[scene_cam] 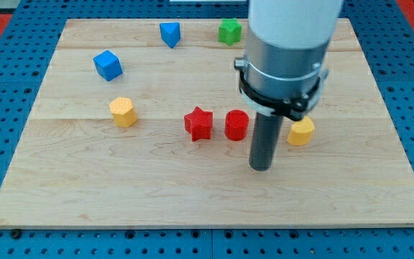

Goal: Move the yellow heart to the right of the red circle

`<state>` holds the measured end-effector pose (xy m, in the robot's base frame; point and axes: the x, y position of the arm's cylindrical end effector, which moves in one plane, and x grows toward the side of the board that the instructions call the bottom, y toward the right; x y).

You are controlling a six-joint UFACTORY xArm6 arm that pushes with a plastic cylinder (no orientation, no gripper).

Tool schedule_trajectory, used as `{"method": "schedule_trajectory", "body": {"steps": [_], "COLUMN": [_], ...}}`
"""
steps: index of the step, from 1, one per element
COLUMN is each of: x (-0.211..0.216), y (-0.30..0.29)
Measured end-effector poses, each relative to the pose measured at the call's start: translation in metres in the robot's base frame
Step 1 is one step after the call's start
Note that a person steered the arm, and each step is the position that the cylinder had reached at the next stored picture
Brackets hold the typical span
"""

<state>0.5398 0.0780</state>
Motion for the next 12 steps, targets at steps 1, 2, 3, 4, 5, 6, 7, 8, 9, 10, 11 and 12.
{"method": "schedule_trajectory", "body": {"steps": [1,2,3,4,5,6,7,8,9,10,11,12], "x": [0.003,0.025,0.078,0.078,0.079,0.079,0.078,0.041,0.007,-0.034,-0.048,-0.055], "y": [0.001,-0.002,-0.011,-0.011,-0.009,0.005,0.034,0.07,0.088,0.099,0.121,0.09]}}
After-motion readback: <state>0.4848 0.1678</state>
